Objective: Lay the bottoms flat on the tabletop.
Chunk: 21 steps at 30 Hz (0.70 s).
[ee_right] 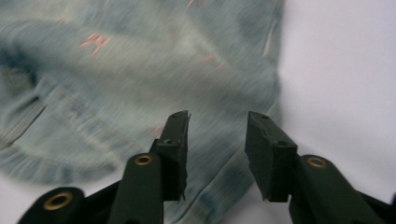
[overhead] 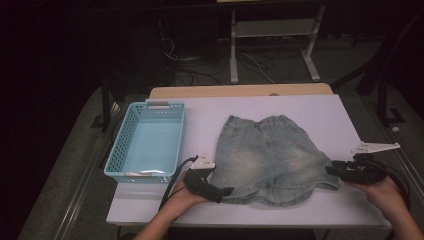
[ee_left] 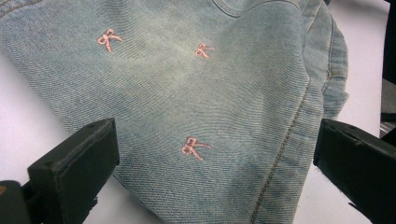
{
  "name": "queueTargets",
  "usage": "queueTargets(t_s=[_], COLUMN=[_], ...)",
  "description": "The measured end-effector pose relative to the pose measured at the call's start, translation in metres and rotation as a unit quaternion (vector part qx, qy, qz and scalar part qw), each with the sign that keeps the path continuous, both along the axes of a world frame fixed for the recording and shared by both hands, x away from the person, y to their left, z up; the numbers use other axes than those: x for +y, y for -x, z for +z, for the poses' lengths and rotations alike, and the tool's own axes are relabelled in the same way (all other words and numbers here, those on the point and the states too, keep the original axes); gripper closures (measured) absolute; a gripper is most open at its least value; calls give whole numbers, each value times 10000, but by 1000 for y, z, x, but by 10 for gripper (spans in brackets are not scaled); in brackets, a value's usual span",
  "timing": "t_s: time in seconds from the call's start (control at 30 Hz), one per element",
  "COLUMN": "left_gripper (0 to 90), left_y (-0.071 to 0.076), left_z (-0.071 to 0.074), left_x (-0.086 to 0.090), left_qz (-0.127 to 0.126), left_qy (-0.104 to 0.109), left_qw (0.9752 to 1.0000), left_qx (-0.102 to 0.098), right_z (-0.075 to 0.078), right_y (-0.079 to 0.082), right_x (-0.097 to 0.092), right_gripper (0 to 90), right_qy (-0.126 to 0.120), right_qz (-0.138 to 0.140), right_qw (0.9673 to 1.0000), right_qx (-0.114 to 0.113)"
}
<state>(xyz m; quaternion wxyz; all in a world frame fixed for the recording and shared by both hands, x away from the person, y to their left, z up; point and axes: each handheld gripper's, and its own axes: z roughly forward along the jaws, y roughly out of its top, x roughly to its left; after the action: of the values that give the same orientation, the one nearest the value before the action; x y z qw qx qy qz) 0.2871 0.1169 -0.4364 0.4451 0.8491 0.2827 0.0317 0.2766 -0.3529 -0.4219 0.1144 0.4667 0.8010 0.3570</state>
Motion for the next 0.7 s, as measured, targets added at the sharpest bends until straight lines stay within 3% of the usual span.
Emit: queueTargets(t_s=[0.2, 0.37, 0.4, 0.47, 0.53, 0.7], left_gripper=[0, 0, 0, 0, 0, 0], left_y=[0, -2, -2, -3, -4, -4], left_z=[0, 1, 1, 1, 1, 1], left_x=[-2, -5, -5, -6, -7, -7], left_qz=[-28, -87, -92, -119, -132, -134], left_qy=[4, 15, 20, 13, 7, 19], left_qw=[10000, 10000, 10000, 9999, 9999, 9999], left_qx=[-3, -9, -11, -15, -11, -16], right_z=[-1, -12, -14, -18, -17, -11], right_y=[17, 23, 23, 23, 23, 23], right_x=[0, 3, 4, 5, 2, -2], right_gripper=[494, 473, 483, 610, 707, 764], right_qy=[-109, 242, 352, 559, 568, 781], right_qz=[-21, 103, 79, 71, 47, -65], right_qw=[9999, 9993, 9989, 9980, 9981, 9969], right_qx=[46, 253, 293, 286, 228, 119])
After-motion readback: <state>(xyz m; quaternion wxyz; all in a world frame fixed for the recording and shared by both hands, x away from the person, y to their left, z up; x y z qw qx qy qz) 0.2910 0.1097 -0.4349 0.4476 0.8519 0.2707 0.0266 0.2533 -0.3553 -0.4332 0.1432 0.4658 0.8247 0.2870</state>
